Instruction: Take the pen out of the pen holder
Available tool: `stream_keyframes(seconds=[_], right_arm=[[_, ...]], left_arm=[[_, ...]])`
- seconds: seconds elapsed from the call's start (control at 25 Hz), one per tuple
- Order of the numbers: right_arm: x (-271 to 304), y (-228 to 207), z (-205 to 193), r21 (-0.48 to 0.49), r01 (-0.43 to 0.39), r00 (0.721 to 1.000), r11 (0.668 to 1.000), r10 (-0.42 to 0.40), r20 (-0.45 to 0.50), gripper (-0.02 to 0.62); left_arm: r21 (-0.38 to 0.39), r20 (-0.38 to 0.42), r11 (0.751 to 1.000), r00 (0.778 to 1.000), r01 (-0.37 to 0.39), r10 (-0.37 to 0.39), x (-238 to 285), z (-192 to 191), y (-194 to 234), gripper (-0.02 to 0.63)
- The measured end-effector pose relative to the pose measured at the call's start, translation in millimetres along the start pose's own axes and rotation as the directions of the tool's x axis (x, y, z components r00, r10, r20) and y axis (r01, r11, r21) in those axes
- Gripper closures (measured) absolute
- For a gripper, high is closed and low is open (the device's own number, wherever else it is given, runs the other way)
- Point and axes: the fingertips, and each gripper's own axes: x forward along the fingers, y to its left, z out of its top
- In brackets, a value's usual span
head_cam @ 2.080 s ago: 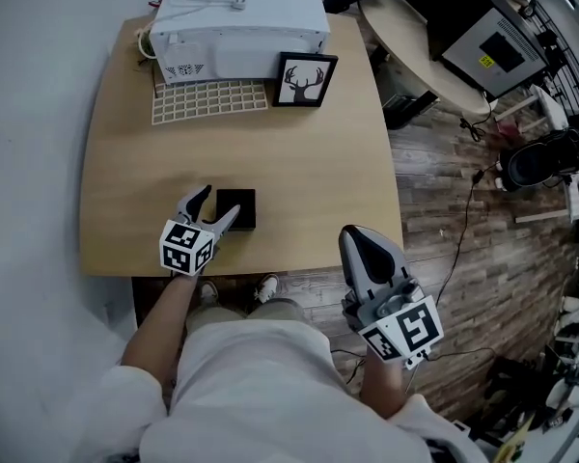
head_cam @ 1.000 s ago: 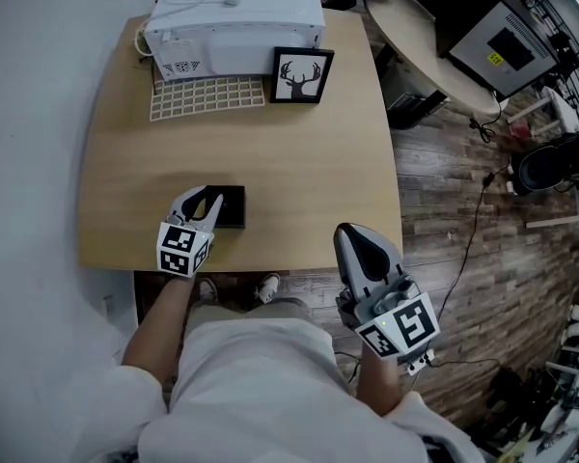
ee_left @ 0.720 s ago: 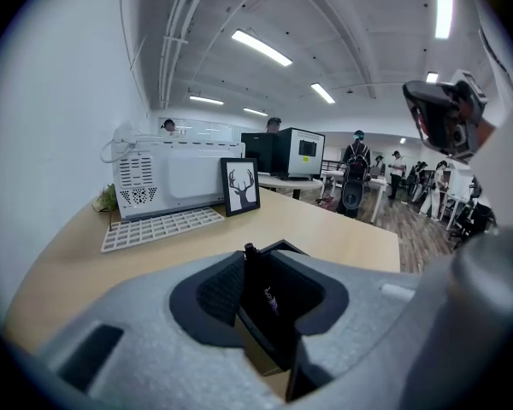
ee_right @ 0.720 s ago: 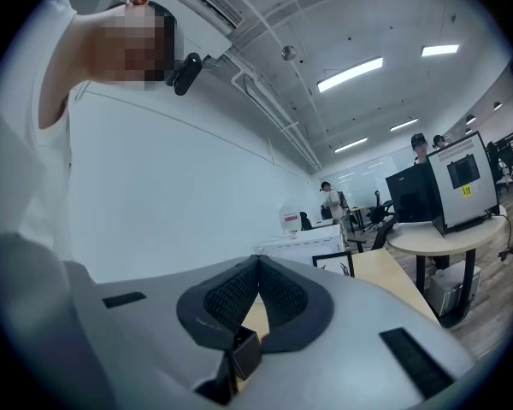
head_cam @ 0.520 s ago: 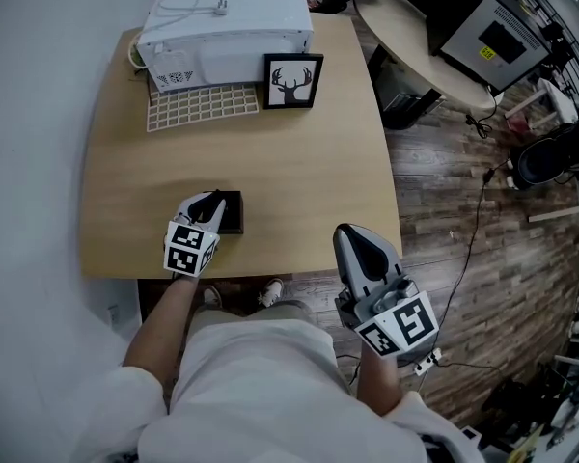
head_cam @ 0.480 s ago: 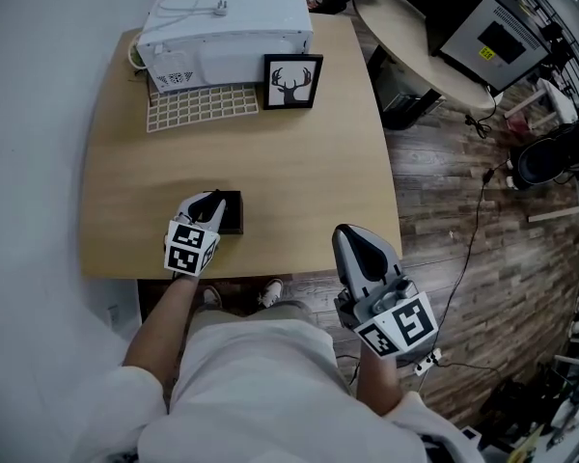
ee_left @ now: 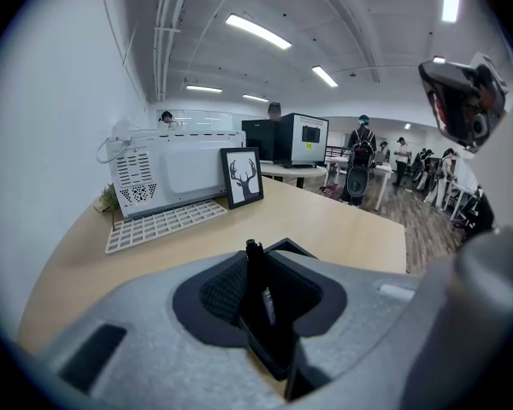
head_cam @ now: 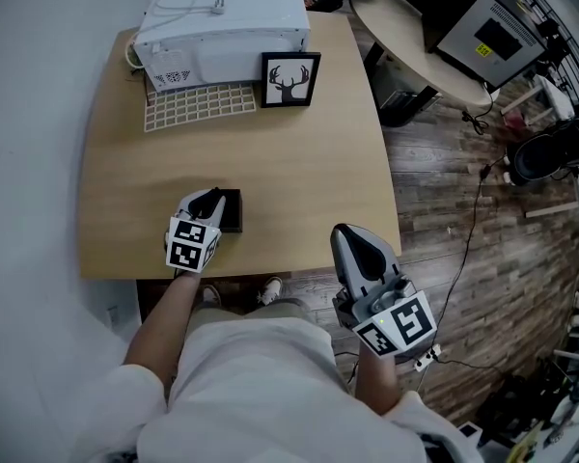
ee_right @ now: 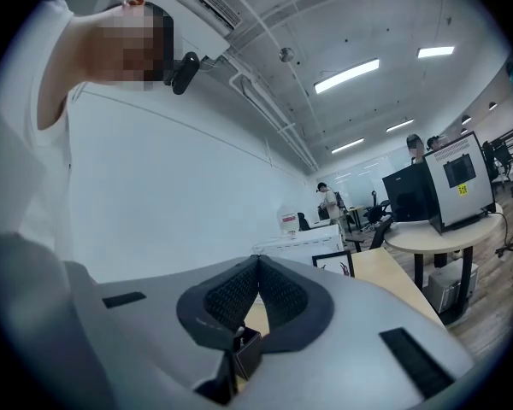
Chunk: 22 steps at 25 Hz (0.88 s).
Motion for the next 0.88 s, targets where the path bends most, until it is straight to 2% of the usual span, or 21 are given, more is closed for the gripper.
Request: stream_keyframes(seconds=[0.08, 0.6, 0.88], right_arm=[[0.8, 2.6, 0.0, -0.002, 0.000, 1.000, 1.000, 0.000, -0.001, 0.592], [7.5, 23.5, 3.2, -0.022, 0.031, 1.000, 0.999, -0.031, 0.000, 0.592], [12.0, 40.6, 7.3, -0.037, 0.059, 0.998, 0.998, -0.058, 0.013, 0.592]], left_arm=[[-0.013, 0.021, 1.000, 1.000, 0.010, -0.010, -4.0, -0.5, -0.7, 0.534], [-0.043, 0.117, 0.997, 0.991, 0.069, -0.064, -21.0, 7.4, 7.1, 0.540], [-0.059, 0.180, 0.992, 0.978, 0.115, -0.102, -37.3, 18.4, 16.0, 0.541]])
